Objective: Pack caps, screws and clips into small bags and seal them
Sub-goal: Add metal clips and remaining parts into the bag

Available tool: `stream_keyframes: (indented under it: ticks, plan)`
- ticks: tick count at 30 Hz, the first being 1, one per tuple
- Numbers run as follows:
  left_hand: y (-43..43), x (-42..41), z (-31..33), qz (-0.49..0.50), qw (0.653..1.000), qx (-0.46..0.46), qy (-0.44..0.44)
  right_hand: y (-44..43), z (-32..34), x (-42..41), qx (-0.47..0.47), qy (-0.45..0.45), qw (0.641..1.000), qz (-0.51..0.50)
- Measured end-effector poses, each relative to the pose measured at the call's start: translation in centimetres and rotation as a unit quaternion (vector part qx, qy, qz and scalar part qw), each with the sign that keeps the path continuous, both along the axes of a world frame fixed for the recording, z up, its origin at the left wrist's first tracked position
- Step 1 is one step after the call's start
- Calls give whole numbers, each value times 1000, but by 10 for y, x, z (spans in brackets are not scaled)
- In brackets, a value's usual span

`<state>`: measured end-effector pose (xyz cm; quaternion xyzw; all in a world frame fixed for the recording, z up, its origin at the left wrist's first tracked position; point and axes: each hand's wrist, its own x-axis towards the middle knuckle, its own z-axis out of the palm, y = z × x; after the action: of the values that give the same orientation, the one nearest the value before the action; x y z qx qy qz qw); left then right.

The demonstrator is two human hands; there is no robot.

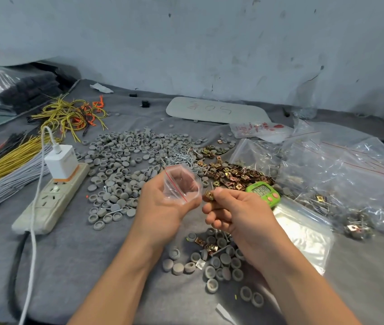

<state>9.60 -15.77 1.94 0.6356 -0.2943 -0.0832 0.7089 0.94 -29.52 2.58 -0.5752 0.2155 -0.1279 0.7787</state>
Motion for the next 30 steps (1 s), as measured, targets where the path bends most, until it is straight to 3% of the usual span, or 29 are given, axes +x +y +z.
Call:
stream_keyframes:
  ticks: [10, 15, 16, 18, 20, 22, 24, 27, 30]
  plan:
    - [3, 0, 5, -48, 999, 11, 15, -3, -5, -2, -59, 0, 996, 72]
    - [3, 1, 2, 23, 999, 23, 33, -5, -2, -3, -111, 49, 992, 30]
    - [4, 2, 2, 46, 998, 21, 43, -8, -2, -4, -185, 65, 981, 5]
    - [4, 3, 3, 77, 995, 16, 59, -13, -5, -6, -395, 111, 912, -30]
    - [5, 5, 3, 88, 993, 11, 72, -11, -4, -8, -508, 133, 850, -52]
    - [5, 5, 4, 92, 993, 8, 77, -10, 0, -9, -531, 118, 837, -62]
    - [5, 5, 4, 94, 993, 7, 73, -7, 3, -10, -541, 117, 833, 1]
    - [5, 4, 4, 94, 993, 1, 76, 2, 2, -12, -590, 167, 782, 114]
    - [4, 4, 5, 90, 993, 1, 77, 7, 2, -11, -610, 167, 761, 140]
